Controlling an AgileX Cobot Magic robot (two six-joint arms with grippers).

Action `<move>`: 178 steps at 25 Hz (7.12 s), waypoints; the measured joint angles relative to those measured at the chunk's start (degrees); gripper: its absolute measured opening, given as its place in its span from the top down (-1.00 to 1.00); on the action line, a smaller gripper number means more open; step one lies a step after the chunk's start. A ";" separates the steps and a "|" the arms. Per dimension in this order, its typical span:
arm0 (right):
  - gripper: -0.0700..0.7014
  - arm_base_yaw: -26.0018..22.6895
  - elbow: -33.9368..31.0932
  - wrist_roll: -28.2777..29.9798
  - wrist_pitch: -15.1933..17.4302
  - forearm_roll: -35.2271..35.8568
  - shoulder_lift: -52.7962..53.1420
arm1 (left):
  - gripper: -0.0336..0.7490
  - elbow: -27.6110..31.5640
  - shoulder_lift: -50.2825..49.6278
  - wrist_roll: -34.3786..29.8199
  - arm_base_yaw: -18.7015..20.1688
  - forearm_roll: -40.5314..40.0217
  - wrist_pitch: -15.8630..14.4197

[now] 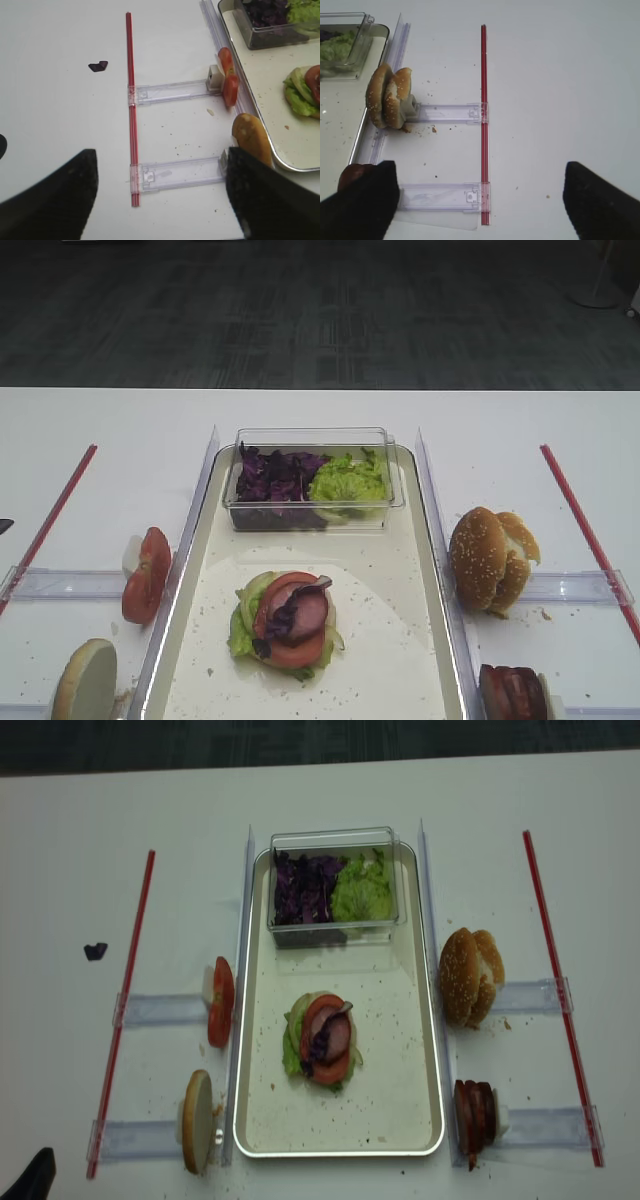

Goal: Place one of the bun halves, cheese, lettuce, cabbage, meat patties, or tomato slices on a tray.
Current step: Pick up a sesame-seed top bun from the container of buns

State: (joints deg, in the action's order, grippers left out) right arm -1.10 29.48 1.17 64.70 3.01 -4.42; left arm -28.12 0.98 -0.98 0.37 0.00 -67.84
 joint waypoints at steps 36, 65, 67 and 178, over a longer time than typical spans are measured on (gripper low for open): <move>-0.94 0.13 29.92 -0.22 -4.57 3.11 -80.83 | -0.34 0.00 0.09 0.00 0.00 0.00 0.00; -0.94 8.15 34.36 -1.17 -0.42 6.47 -84.76 | -0.34 0.00 0.09 0.00 0.00 0.32 0.00; -0.94 10.40 35.78 -1.82 0.64 6.83 -84.75 | -0.34 0.00 0.09 0.00 0.00 0.00 0.00; 0.41 23.67 43.09 -10.39 0.16 7.05 -99.55 | -0.34 0.00 0.09 0.00 0.00 0.00 0.00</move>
State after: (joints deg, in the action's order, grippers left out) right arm 22.57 72.57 -9.22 64.86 10.06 -103.96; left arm -28.12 1.08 -0.98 0.37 0.00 -67.84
